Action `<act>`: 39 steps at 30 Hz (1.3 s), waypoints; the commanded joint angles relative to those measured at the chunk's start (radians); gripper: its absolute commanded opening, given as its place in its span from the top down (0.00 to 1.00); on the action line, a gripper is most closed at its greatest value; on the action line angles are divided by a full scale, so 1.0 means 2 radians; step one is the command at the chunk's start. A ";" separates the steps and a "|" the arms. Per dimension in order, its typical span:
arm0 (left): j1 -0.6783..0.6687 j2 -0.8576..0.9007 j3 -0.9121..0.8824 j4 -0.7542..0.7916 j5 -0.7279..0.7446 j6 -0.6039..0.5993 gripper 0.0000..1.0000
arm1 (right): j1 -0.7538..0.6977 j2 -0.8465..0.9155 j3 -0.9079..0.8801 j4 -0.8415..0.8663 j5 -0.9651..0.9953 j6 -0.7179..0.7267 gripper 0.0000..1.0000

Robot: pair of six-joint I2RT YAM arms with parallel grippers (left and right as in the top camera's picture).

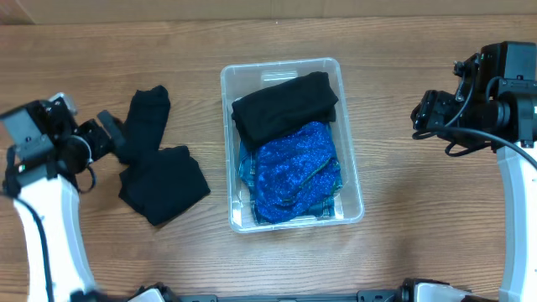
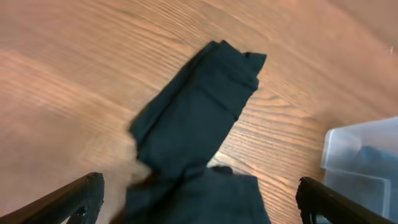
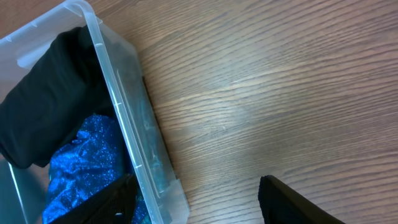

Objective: Pack container
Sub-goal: 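Grasp the second black cloth left of the bin with the left gripper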

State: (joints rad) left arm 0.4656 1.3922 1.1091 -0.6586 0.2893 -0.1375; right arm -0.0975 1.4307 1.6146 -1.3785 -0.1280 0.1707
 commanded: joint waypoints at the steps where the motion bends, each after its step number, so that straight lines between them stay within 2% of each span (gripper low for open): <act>1: 0.003 0.092 0.040 0.010 0.050 0.094 0.00 | -0.002 0.000 0.001 0.002 -0.004 -0.004 0.33; 7: 0.004 0.218 0.150 -0.023 0.054 0.158 0.00 | -0.002 0.000 0.001 -0.001 -0.004 -0.006 0.33; 12: 0.004 0.283 0.237 -0.062 0.094 0.213 0.00 | -0.002 0.000 0.001 -0.002 -0.004 -0.006 0.33; 15: 0.005 0.320 0.264 -0.070 0.107 0.226 0.00 | -0.002 0.000 0.001 -0.002 -0.004 -0.006 0.33; 22: 0.021 0.383 0.269 -0.080 0.159 0.245 0.00 | -0.002 0.000 0.001 -0.003 -0.004 -0.006 0.33; 36: 0.009 0.456 0.269 -0.125 0.166 0.248 0.00 | -0.002 0.000 0.001 -0.006 -0.004 -0.006 0.33; 39: 0.001 0.462 0.269 -0.146 0.167 0.248 0.04 | -0.002 0.000 0.001 -0.006 -0.004 -0.006 0.33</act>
State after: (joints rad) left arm 0.4999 2.2452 1.6627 -0.9035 0.6247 0.3511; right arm -0.0978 1.4307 1.6146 -1.3918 -0.1284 0.1635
